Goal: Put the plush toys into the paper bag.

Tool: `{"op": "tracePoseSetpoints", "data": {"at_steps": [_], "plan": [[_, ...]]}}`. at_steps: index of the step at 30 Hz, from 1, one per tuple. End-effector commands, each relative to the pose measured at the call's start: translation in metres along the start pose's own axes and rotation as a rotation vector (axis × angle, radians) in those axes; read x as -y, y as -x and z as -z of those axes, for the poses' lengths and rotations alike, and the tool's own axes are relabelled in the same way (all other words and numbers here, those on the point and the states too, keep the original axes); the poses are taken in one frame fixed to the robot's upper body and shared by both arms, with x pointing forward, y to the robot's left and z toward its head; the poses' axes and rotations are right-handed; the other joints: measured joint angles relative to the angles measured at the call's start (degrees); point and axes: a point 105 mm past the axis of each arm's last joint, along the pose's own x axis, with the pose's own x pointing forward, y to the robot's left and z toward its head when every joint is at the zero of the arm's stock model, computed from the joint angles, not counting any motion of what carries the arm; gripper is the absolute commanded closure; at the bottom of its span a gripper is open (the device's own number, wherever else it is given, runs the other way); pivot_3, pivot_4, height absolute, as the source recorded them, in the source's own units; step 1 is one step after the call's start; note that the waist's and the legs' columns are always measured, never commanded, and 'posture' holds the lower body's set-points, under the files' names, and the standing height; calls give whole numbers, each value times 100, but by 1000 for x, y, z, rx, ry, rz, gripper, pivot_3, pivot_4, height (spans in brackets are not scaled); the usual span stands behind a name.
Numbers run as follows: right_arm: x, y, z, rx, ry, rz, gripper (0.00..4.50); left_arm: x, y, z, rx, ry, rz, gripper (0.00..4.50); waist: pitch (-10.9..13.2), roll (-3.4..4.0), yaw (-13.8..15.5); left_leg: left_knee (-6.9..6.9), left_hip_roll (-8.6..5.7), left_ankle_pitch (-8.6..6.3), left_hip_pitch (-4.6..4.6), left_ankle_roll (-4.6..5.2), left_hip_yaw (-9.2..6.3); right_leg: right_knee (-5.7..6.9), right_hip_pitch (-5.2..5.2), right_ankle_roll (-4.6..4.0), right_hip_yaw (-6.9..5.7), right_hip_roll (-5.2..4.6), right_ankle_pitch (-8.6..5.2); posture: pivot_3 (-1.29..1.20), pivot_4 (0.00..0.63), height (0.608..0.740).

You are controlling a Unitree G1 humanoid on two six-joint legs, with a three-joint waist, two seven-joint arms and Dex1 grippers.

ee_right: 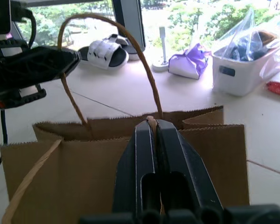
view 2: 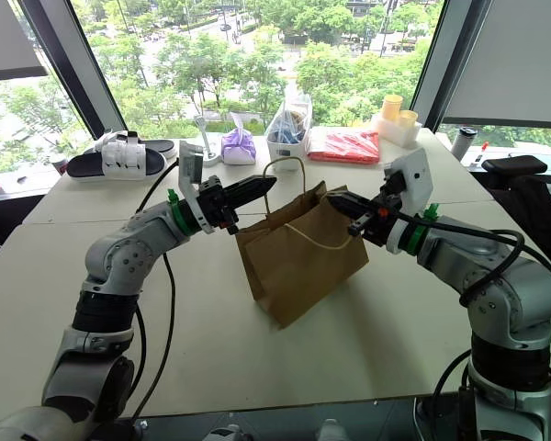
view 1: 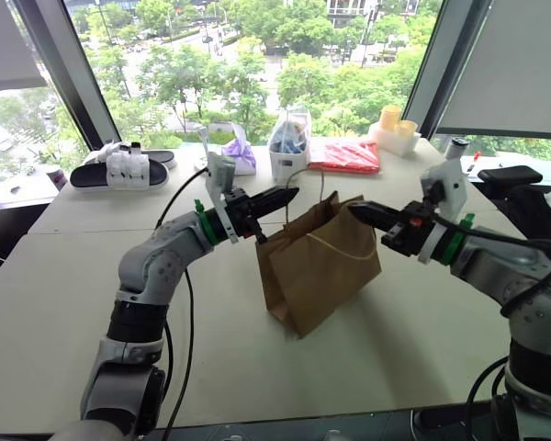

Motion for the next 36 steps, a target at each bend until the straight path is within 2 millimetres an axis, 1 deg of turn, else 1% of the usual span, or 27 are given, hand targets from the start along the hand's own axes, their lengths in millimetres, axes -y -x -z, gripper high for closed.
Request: {"op": "tracePoseSetpoints", "data": {"at_steps": [1,4,6,11,17,21,22,23,25,26,27,28,29,31,32,35,36], "plan": [[3,6,-6,22,47,26,4452,6,-7,-9,25,-38,35,4500,0,0,0,0,0,0,0,0,0,-1,0,0,0,0,0,0,150,740],[4,7,1,0,53,37,4452,7,-7,-11,26,-39,45,4500,0,0,-3,-1,0,0,0,0,-1,0,0,0,0,0,0,0,150,740],[3,11,2,-11,69,37,4452,10,-9,-15,39,-35,64,4500,0,0,-1,-1,0,0,0,0,-1,0,0,0,0,0,0,0,150,740],[4,17,-9,20,85,44,4452,17,-13,-27,66,-42,99,4500,0,0,1,0,0,0,0,0,-1,0,0,0,0,0,0,0,150,740],[8,19,-3,8,81,68,4452,19,-16,-23,53,-45,111,4500,0,0,-1,0,0,-1,0,1,-1,0,0,0,0,0,0,0,150,740],[8,19,-1,-1,87,74,4452,17,-15,-15,14,-44,107,4500,0,0,1,1,0,-1,0,1,-1,0,0,0,0,0,0,0,150,740],[7,19,-1,-3,89,72,3922,16,-13,-12,3,-39,103,4241,0,0,0,1,0,-1,0,1,0,0,0,0,0,0,0,0,150,740],[7,19,-1,-4,90,71,3658,16,-13,-10,-4,-35,100,3960,0,0,0,1,0,-1,0,1,0,0,0,0,0,0,0,0,150,740],[-2,20,-5,1,99,30,2817,14,-5,-8,-23,17,98,3315,0,0,-5,1,0,-1,0,1,0,0,0,0,0,0,0,0,150,740],[-4,20,-6,3,102,19,2254,13,-4,-8,-27,31,98,2748,0,0,-12,0,0,-1,0,1,0,0,0,0,0,0,0,0,150,740],[-7,21,-8,6,110,9,1865,12,0,-8,-36,35,93,2370,0,0,-13,0,1,-1,0,1,-1,1,-1,0,0,0,0,0,150,740],[-8,22,-13,13,122,6,1339,9,5,-7,-53,22,78,1858,0,0,-8,0,1,-1,0,1,-2,2,-1,0,0,1,0,0,150,740],[-10,25,-18,19,140,1,968,6,13,-6,-79,5,61,1500,0,0,-14,0,1,-1,0,1,-2,2,-1,0,0,1,0,0,150,740],[-12,30,-26,30,164,-5,28,3,24,-4,-115,-12,47,538,1,2,-25,-2,1,-1,1,1,-2,2,-4,0,4,0,0,0,150,740],[-11,34,-35,51,177,5,0,2,31,-4,-135,-22,40,94,1,2,-18,-2,2,-1,1,1,-2,3,-5,0,3,0,0,0,150,740],[-7,44,-52,104,186,39,0,0,45,-5,-172,-32,25,35,2,1,10,-2,2,-1,0,2,-2,1,-4,0,2,0,0,0,150,740],[-1,49,-60,139,166,70,0,-1,50,-5,-185,-38,13,35,2,1,18,-1,2,-3,0,5,-2,-1,0,0,2,0,0,0,150,740]]}}
